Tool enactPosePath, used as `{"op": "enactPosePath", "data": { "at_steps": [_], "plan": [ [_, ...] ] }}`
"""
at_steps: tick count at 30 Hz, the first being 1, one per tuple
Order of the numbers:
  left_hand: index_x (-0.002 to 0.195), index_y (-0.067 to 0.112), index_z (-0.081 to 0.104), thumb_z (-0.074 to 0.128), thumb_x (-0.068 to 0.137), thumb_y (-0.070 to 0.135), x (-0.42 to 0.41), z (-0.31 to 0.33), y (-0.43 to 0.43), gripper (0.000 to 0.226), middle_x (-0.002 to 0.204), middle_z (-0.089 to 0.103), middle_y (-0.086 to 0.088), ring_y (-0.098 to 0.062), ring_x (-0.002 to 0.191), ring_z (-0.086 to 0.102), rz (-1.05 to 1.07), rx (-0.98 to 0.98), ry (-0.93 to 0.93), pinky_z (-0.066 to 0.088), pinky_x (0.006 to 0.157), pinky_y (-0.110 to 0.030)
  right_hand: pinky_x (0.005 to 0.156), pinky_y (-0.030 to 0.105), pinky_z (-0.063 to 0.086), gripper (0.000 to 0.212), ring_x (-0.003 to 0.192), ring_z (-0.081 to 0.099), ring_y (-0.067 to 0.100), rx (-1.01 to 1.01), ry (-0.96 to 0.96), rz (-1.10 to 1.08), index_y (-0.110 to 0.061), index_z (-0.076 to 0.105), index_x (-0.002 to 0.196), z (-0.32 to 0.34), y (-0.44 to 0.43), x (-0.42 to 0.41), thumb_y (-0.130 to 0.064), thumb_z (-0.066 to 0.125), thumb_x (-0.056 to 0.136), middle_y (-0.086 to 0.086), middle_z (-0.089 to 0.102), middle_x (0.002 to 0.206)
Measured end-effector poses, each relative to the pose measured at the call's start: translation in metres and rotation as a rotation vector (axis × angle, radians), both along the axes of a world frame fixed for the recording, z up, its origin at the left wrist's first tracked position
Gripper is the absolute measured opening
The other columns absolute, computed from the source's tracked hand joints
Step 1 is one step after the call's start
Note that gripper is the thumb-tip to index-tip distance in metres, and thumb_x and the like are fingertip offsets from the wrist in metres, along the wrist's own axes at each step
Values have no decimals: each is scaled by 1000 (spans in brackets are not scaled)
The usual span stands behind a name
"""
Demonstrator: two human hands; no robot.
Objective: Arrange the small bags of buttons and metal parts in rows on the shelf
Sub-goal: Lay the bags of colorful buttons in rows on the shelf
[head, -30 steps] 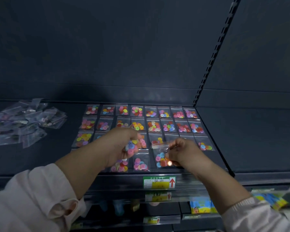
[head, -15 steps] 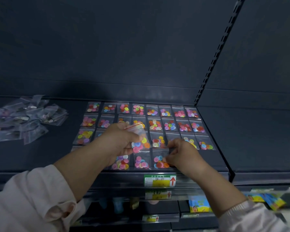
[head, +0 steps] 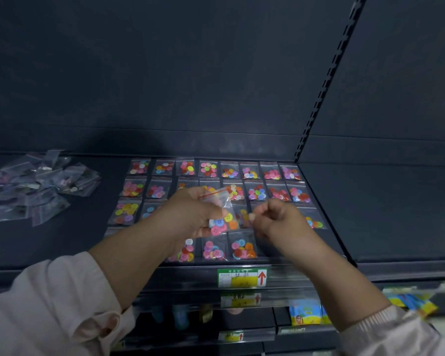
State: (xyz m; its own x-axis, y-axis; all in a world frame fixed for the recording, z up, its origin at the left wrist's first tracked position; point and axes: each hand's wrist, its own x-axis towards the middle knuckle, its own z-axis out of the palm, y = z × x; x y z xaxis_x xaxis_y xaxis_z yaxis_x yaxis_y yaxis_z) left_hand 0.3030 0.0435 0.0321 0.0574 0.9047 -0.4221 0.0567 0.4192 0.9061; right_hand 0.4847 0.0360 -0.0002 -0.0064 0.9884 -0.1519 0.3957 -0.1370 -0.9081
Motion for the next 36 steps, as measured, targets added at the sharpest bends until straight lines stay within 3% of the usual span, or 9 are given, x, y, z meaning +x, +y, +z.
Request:
{"op": "enactPosePath", "data": {
  "at_steps": [5, 8, 10, 15, 21, 25, 29, 32, 36],
  "plan": [
    [90, 20, 55, 73, 77, 0, 22, 4, 0, 30, 95, 67, -3, -19, 84, 66, -60, 41, 37, 57, 74, -33, 61, 24, 44, 7, 64, 56, 8, -116, 306, 122, -18, 64, 83, 17, -2, 0, -12, 66, 84, -2, 63, 71],
    [114, 14, 54, 74, 77, 3, 32, 3, 1, 43, 107, 66, -6, -18, 83, 69, -87, 21, 44, 59, 68, -29, 56, 23, 43, 14, 58, 56, 5, -157, 363, 118, -16, 64, 85, 17, 0, 9, -2, 65, 83, -5, 63, 67],
    [120, 8, 55, 72, 79, 6, 37, 3, 2, 45, 107, 68, -11, -19, 80, 70, -104, 7, 29, 59, 63, -27, 54, 23, 43, 14, 57, 56, 6, -161, 351, 99, -14, 64, 87, 14, 0, 19, 0, 64, 82, -3, 64, 69],
    [101, 22, 58, 65, 87, 15, 36, -11, -1, 17, 100, 65, -1, -16, 89, 65, -238, 191, 336, 53, 77, -28, 51, 22, 43, 16, 58, 55, 13, -149, 195, -40, -13, 60, 80, -2, -4, 44, 3, 62, 84, 0, 64, 63],
    [110, 20, 64, 58, 92, 21, 35, -32, -12, 19, 109, 63, 5, -7, 96, 58, -506, 488, 774, 47, 83, -22, 64, 29, 51, 22, 64, 62, 14, -38, -257, -91, -21, 57, 76, -23, -4, 51, -2, 68, 75, -1, 64, 70],
    [111, 19, 67, 54, 93, 21, 37, -36, -15, 22, 108, 61, 2, -13, 100, 52, -576, 621, 919, 44, 88, -25, 62, 23, 42, 22, 74, 60, 13, 40, -545, -22, -27, 52, 74, -21, -9, 51, -19, 73, 75, -13, 58, 72],
    [113, 18, 67, 51, 95, 21, 36, -42, -14, 25, 117, 62, -1, -17, 118, 47, -608, 688, 1002, 32, 106, -25, 65, 24, 47, 15, 76, 59, 13, 115, -517, 22, -23, 57, 80, -23, -10, 54, -17, 70, 79, -8, 60, 79],
    [113, 20, 67, 49, 95, 21, 36, -46, -12, 25, 115, 62, 0, -17, 117, 47, -624, 725, 1014, 33, 101, -21, 66, 8, 41, 20, 78, 56, 6, 152, -433, 155, -28, 58, 74, -22, -10, 54, -13, 70, 80, -11, 55, 83],
    [112, 21, 68, 51, 94, 22, 35, -50, -9, 25, 109, 62, 2, -16, 107, 50, -671, 712, 1040, 35, 102, -27, 66, 4, 39, 20, 77, 53, -3, 137, -445, 302, -29, 61, 79, -27, -6, 52, -11, 70, 81, -14, 53, 86]
  ]
}}
